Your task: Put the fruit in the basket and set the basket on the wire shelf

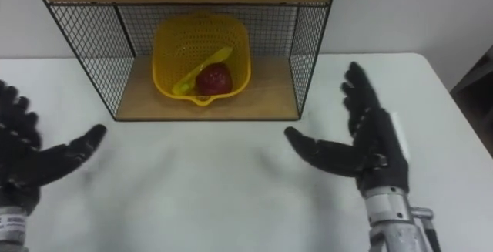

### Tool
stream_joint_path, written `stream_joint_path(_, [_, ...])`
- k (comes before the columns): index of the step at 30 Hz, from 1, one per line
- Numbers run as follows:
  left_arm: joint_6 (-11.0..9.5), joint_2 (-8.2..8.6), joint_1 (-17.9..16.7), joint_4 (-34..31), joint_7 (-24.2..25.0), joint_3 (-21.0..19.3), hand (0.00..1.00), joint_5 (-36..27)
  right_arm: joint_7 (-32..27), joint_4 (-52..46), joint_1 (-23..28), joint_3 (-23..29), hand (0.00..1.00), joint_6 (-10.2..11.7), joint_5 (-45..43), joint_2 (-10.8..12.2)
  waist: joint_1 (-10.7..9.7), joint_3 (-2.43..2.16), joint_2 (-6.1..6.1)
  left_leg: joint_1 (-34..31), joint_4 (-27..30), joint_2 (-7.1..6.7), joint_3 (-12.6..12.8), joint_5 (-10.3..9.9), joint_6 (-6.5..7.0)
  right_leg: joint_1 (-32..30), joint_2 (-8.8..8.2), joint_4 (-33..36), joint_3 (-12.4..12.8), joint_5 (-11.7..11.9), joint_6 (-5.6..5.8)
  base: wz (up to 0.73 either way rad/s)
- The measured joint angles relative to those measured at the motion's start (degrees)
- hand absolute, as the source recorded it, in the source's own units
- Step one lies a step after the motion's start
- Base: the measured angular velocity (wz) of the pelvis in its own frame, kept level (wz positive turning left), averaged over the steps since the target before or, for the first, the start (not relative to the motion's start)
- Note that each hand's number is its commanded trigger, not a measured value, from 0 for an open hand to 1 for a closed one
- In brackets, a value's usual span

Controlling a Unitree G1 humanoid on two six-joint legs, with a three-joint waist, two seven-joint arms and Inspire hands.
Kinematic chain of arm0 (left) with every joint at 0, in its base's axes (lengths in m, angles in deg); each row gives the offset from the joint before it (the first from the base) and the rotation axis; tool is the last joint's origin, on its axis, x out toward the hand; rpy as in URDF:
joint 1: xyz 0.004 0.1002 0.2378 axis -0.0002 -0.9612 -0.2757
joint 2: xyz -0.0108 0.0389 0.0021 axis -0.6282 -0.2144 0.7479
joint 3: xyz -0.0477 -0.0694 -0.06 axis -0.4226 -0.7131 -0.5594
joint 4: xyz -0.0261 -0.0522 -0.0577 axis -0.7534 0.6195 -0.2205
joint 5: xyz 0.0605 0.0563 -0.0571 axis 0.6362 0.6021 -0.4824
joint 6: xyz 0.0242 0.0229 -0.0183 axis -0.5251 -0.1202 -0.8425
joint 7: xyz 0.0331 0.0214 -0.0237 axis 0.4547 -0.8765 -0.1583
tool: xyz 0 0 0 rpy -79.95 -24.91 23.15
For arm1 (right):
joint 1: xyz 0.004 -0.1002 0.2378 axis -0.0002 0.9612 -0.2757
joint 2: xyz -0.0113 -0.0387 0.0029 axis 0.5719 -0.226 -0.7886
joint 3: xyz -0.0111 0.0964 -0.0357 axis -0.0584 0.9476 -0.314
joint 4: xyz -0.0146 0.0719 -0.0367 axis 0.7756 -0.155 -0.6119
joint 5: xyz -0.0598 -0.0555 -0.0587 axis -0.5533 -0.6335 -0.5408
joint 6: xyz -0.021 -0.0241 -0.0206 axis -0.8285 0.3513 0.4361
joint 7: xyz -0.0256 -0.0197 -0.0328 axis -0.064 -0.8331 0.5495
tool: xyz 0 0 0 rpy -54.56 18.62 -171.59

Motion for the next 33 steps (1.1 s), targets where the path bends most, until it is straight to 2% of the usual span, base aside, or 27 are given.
stream_joint_path(2, [-0.8,-0.25,0.77,-1.35,-6.29,-8.09,0.0,-0.44,-6.85,-0.49,-0.15,7.23,0.0,1.79,0.88,-1.61,-0.2,-0.08,0.05,0.04,-0.11,-0.06,-0.07,0.05,-0.04,-0.14,-0.01,-0.01,0.04,0.0,0.0,0.0])
stream_joint_path(3, [-1.29,-0.54,1.11,-1.4,-7.95,-10.12,0.0,-0.52,-8.82,-0.6,-0.36,9.2,0.0,1.81,0.89,-2.2,-0.18,-0.08,0.07,0.06,-0.12,-0.06,-0.08,0.07,-0.05,-0.17,-0.02,0.0,0.04,0.0,0.0,0.0])
stream_joint_path(5, [-2.84,-2.56,1.21,-1.59,-14.84,-18.53,0.0,-1.66,-17.13,-0.66,-1.05,17.18,0.0,2.82,0.98,-4.78,0.15,-0.23,0.37,-0.04,-0.11,-0.05,0.08,0.08,-0.06,-0.53,-0.02,0.05,0.11,0.0,0.0,0.0])
stream_joint_path(6, [-3.02,-2.84,1.22,-1.97,-16.47,-20.5,0.0,-2.42,-18.92,-0.67,-0.95,19.25,0.0,3.32,1.49,-5.21,-0.1,-0.23,0.39,-0.08,-0.11,-0.05,0.07,0.08,-0.06,-0.58,-0.04,0.07,0.05,0.0,0.0,0.0])
stream_joint_path(8, [-4.9,-3.62,-0.6,-2.45,-23.09,-26.34,0.0,-7.54,-25.98,-0.55,-0.11,25.78,0.0,4.3,5.64,-5.89,-0.37,-0.28,0.57,0.05,-0.18,-0.06,-0.04,0.07,-0.07,-0.78,-0.08,0.04,-0.04,-0.07,0.08,0.02])
stream_joint_path(10, [-5.02,-4.68,-2.13,-0.72,-27.02,-29.09,0.0,-13.59,-30.43,0.3,1.86,29.37,0.0,4.81,11.26,-6.0,-0.35,-0.2,0.75,-0.1,-0.16,-0.09,-0.13,0.06,-0.08,-0.64,-0.12,-0.07,-0.11,-0.17,0.07,0.02])
stream_joint_path(11, [-4.98,-4.93,-3.65,1.93,-29.15,-30.35,0.0,-16.87,-33.04,1.92,3.27,30.65,0.0,4.83,14.33,-5.99,-0.41,-0.4,0.73,-0.13,-0.19,-0.17,-0.11,0.06,-0.08,-0.63,-0.23,-0.13,-0.11,-0.3,0.02,0.0])
stream_joint_path(12, [-4.96,-4.92,-4.51,3.67,-29.98,-30.72,0.0,-18.32,-34.12,3.42,3.99,31.21,0.0,4.79,15.45,-5.96,-0.64,-0.5,0.7,-0.13,-0.19,-0.23,-0.12,0.06,-0.08,-0.61,-0.48,-0.09,-0.24,-0.47,0.02,0.0])
stream_joint_path(13, [-4.81,-4.92,-5.75,7.95,-31.21,-31.05,0.0,-21.5,-35.73,7.87,5.03,32.18,0.0,4.59,18.42,-5.93,-0.87,-0.65,0.5,-0.04,-0.18,-0.33,-0.14,0.06,-0.07,-0.7,-0.87,0.1,-0.39,-0.88,0.02,0.06])
stream_joint_path(15, [-4.43,-4.93,-6.04,16.26,-32.81,-31.12,0.0,-26.21,-37.89,17.5,6.45,32.97,0.0,3.67,23.41,-6.04,-1.0,-0.8,0.23,-0.11,-0.15,-0.4,-0.22,0.06,-0.08,-0.82,-1.0,0.22,-0.32,-1.04,0.01,0.03])
stream_joint_path(16, [-3.92,-4.91,-5.98,22.99,-33.19,-30.97,0.0,-29.62,-38.69,24.48,6.45,33.05,0.0,2.54,27.3,-5.98,-0.96,-0.93,0.04,-0.18,-0.16,-0.39,-0.16,0.06,-0.08,-0.96,-0.99,0.25,-0.14,-1.04,0.0,-0.03])
stream_joint_path(17, [-3.4,-4.9,-5.95,26.16,-33.54,-30.78,0.0,-31.29,-39.06,27.68,6.48,33.1,0.0,2.14,29.02,-5.76,-1.05,-0.96,-0.02,-0.18,-0.16,-0.39,-0.13,0.06,-0.08,-0.96,-1.02,0.28,-0.18,-1.04,0.0,0.0])
stream_joint_path(18, [-2.6,-4.88,-5.6,32.47,-33.86,-30.32,0.0,-34.2,-39.11,34.61,6.49,33.11,0.0,1.8,31.97,-5.24,-1.15,-1.02,-0.22,-0.25,-0.16,-0.4,-0.13,0.06,-0.08,-0.95,-1.06,0.29,-0.26,-1.04,0.0,0.04])
stream_joint_path(20, [-1.76,-4.84,-5.5,45.29,-32.41,-28.16,0.0,-37.98,-38.35,45.81,6.45,33.13,0.0,1.14,37.16,-3.87,-1.87,-1.11,-0.38,-0.42,-0.15,-0.48,-0.36,0.03,-0.08,-0.9,-1.07,0.23,-0.27,-1.09,0.07,0.06])
stream_joint_path(21, [-1.29,-4.82,-5.5,48.84,-31.55,-27.59,0.0,-38.02,-37.87,48.73,6.45,33.12,0.0,0.98,37.41,-3.58,-1.9,-1.12,-0.38,-0.35,-0.15,-0.49,-0.38,0.01,-0.08,-0.77,-1.08,0.2,-0.22,-1.1,0.09,0.0])
stream_joint_path(23, [0.07,-3.69,-5.09,59.58,-27.29,-26.84,0.0,-37.66,-34.95,61.92,5.8,33.07,0.0,0.85,37.38,-3.2,-2.06,-1.15,-0.35,0.03,-0.13,-0.51,-0.4,-0.24,-0.32,-0.42,-1.12,0.22,-0.15,-1.15,0.15,0.0])
stream_joint_path(24, [0.49,-3.39,-4.9,62.44,-26.02,-26.76,0.0,-37.35,-33.93,65.59,5.55,33.06,0.0,0.69,37.16,-3.16,-2.06,-1.21,-0.29,0.06,-0.08,-0.51,-0.39,-0.26,-0.34,-0.37,-1.12,0.24,-0.06,-1.16,0.17,0.0])
stream_joint_path(26, [2.82,-2.52,-4.25,72.55,-21.24,-26.67,0.0,-32.02,-30.51,76.57,4.71,30.43,0.0,-1.1,34.28,-2.61,-1.9,-1.33,-0.29,0.59,-0.06,-0.5,-0.17,-0.31,-0.37,0.01,-0.96,0.38,0.74,-1.24,0.24,-0.05])
stream_joint_path(27, [3.55,-2.19,-4.22,74.38,-20.1,-26.68,0.0,-30.41,-29.6,79.25,4.12,29.75,0.0,-1.66,32.86,-2.6,-1.94,-1.31,-0.25,0.76,-0.05,-0.5,-0.15,-0.32,-0.39,0.37,-0.96,0.34,0.8,-1.24,0.24,-0.04])
stream_joint_path(29, [6.94,-1.4,-4.05,79.66,-15.19,-24.41,0.0,-22.23,-25.58,87.32,1.48,25.22,0.0,-4.69,26.23,-2.31,-1.9,-1.28,-0.28,1.67,0.03,-0.52,-0.16,-0.45,-0.36,1.23,-1.0,0.23,0.79,-1.27,0.33,0.0])
stream_joint_path(30, [7.96,-1.35,-3.86,80.54,-14.01,-23.68,0.0,-20.14,-24.58,88.67,0.81,24.17,0.0,-5.71,24.5,-2.29,-1.92,-1.27,-0.28,1.95,0.01,-0.52,-0.17,-0.51,-0.35,1.5,-1.0,0.15,0.78,-1.29,0.35,0.0])
stream_joint_path(32, [10.96,-1.35,-2.2,82.76,-9.24,-18.68,0.0,-9.31,-20.33,92.85,-2.07,17.35,0.0,-8.63,15.55,-2.5,-1.9,-1.25,-0.31,2.16,0.29,-0.57,-0.29,-0.6,-0.23,1.82,-1.01,0.17,0.7,-1.23,0.38,0.0])
stream_joint_path(33, [11.56,-1.41,-1.62,83.1,-8.03,-17.65,0.0,-6.75,-19.29,93.02,-2.61,15.94,0.0,-9.33,14.01,-2.51,-1.8,-1.25,-0.31,2.21,0.31,-0.58,-0.3,-0.59,-0.23,1.88,-1.02,0.18,0.68,-1.19,0.38,0.04])
